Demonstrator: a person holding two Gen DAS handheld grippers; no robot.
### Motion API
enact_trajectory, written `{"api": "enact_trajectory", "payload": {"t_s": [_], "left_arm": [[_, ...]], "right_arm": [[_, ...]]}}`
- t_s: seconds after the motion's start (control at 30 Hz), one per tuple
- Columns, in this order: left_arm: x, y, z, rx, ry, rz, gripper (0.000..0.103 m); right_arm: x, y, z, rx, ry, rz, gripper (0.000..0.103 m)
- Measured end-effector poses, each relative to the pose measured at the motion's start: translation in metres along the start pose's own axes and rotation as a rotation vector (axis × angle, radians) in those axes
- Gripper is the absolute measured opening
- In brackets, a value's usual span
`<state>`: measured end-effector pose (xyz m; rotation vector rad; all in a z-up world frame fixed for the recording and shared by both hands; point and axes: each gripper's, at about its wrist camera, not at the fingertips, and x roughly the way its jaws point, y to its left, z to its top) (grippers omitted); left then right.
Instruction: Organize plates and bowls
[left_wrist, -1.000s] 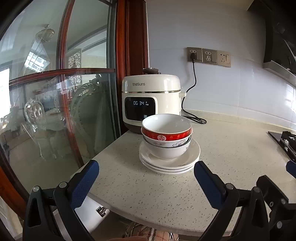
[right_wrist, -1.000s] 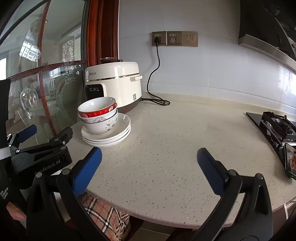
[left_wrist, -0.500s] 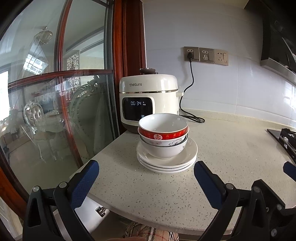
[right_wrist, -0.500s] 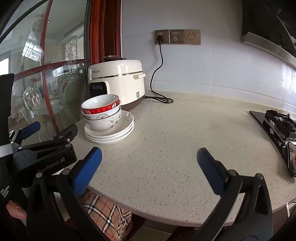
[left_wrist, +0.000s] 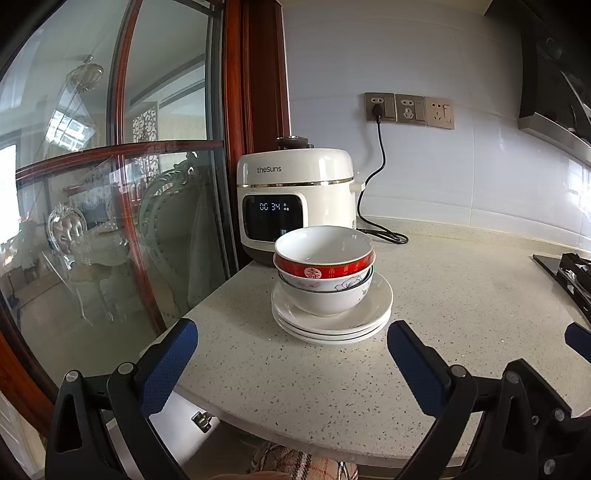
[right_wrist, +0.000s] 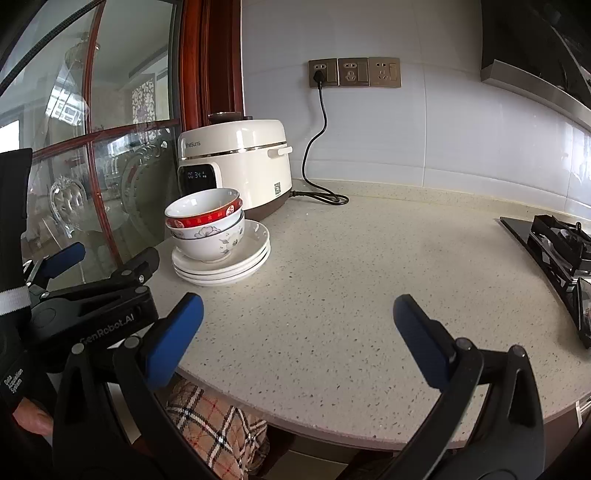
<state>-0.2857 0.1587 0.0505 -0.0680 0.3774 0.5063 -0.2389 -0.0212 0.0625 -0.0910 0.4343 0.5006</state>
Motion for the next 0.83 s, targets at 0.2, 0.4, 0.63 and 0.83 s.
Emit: {"api": "enact_trajectory", "payload": {"t_s": [0.2,0.4,0.63,0.83], "left_arm": [[-0.0007,-0.0019,0.0005,0.002,-0.004,0.001,0.103],[-0.0024,-0.005,0.0007,-0.001,-0.001,0.004,0.103],[-0.0019,-0.0035,0.0021,-0.016,0.008,-0.004,0.103],[-0.0003,-0.0029,0.0021,-0.03,0.018,0.003,0.103]], "right_arm": [[-0.0005,-0.0024,-0.0003,0.004,-0.002,0.008,0.103],[-0.0001,-0.0033,-0.0007,0.008,0.0,0.011,0.103],[0.0001,-0.004,-0.0006,0.012,0.0,0.014,0.103],[-0.0005,-0.004,-0.0003,0.006,-0.002,0.02,0.103]]}}
